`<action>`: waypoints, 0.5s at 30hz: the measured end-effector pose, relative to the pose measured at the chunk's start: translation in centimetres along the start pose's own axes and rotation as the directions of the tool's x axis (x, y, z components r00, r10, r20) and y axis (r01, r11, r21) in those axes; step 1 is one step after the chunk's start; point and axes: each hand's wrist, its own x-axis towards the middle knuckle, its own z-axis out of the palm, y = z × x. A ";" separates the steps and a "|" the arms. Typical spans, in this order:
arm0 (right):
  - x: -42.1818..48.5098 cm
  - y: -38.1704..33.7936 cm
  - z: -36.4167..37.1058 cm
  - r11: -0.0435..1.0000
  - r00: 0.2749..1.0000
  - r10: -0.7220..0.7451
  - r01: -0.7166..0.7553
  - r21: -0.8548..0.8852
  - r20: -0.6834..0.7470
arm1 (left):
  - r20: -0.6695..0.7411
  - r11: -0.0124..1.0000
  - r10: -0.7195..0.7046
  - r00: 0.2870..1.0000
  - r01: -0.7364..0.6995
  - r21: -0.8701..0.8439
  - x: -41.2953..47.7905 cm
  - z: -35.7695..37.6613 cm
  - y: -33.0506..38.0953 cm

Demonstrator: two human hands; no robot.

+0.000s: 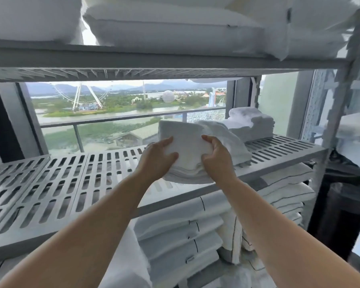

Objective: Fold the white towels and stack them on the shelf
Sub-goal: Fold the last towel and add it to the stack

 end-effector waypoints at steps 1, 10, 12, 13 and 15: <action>0.3 0.6 -1.1 1.000 1.000 0.009 -0.009 -0.004 -0.014 | 0.012 1.000 0.012 1.000 -0.012 -0.007 0.4 1.0 0.7; 4.7 5.6 -8.6 0.991 0.977 0.101 -0.115 -0.065 -0.189 | 0.092 0.988 0.128 0.987 -0.119 -0.103 6.5 10.0 6.4; 6.3 6.8 -9.7 0.988 0.972 0.100 -0.122 -0.091 -0.211 | 0.107 0.984 0.143 0.984 -0.130 -0.118 8.2 12.0 7.1; 7.1 7.4 -10.1 0.987 0.971 0.102 -0.126 -0.101 -0.215 | 0.116 0.983 0.151 0.982 -0.136 -0.126 9.1 12.9 7.4; 9.0 8.7 -10.9 0.986 0.971 0.091 -0.119 -0.118 -0.220 | 0.120 0.979 0.165 0.979 -0.147 -0.143 11.2 14.7 8.0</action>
